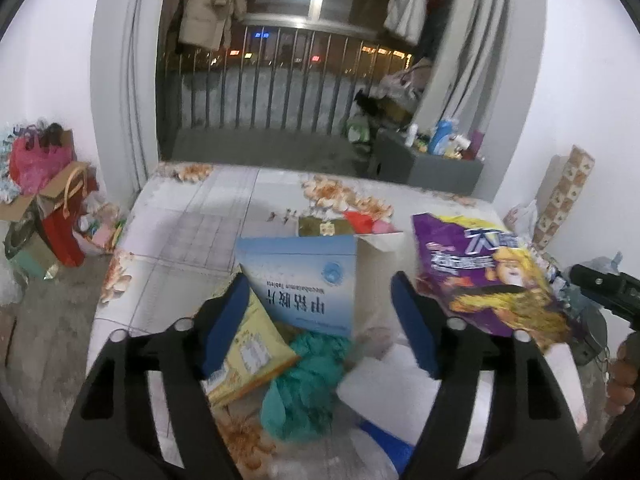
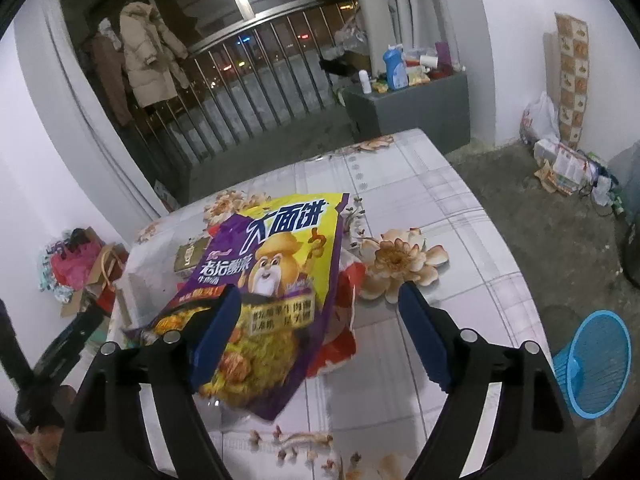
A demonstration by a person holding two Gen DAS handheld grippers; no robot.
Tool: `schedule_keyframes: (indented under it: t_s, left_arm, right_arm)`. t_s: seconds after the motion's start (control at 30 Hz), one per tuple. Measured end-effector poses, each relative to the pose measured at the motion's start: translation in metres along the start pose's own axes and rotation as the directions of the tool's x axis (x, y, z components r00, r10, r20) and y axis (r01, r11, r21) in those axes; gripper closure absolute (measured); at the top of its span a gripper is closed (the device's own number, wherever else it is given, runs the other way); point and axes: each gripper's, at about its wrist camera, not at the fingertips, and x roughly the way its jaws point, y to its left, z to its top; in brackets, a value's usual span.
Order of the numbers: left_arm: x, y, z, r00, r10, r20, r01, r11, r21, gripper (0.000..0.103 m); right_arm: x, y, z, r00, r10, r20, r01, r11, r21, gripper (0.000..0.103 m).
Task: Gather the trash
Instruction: 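Grasp the purple noodle bag with the right gripper while the left grasps the white box, then carry the purple noodle bag to the blue wastebasket and open the right gripper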
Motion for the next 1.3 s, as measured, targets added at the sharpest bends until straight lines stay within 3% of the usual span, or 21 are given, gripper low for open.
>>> schedule_keyframes:
  t_s: [0.1, 0.3, 0.37, 0.73, 0.97, 1.3]
  left_arm:
    - [0.021, -0.001, 0.004, 0.999, 0.01, -0.053, -0.009, 1.0, 0.006, 0.043]
    - [0.045, -0.005, 0.004, 0.993, 0.034, -0.115, -0.031, 0.999, 0.025, 0.07]
    - [0.048, -0.009, 0.005, 0.992, 0.043, -0.117, -0.039, 0.998, 0.039, 0.073]
    - [0.033, -0.017, 0.012, 0.994, 0.101, -0.043, -0.097, 0.991, 0.096, 0.096]
    - [0.007, -0.015, 0.02, 0.994, 0.103, 0.031, -0.105, 0.991, 0.079, 0.1]
    - [-0.044, -0.039, 0.037, 0.989, 0.042, 0.141, -0.058, 0.992, 0.108, 0.102]
  right_arm:
    - [0.013, -0.004, 0.006, 1.0, 0.012, -0.024, -0.012, 1.0, 0.02, 0.026]
    - [0.041, -0.018, 0.012, 0.993, 0.063, -0.096, -0.054, 0.994, 0.094, 0.035]
    - [0.048, -0.023, 0.013, 0.989, 0.092, -0.116, -0.077, 0.99, 0.122, 0.04]
    - [0.055, -0.041, 0.013, 0.971, 0.205, -0.124, -0.174, 0.959, 0.222, 0.095]
    - [0.027, -0.047, 0.014, 0.97, 0.241, -0.032, -0.229, 0.949, 0.219, 0.098]
    - [-0.03, -0.061, 0.019, 0.952, 0.279, 0.125, -0.299, 0.934, 0.197, 0.1]
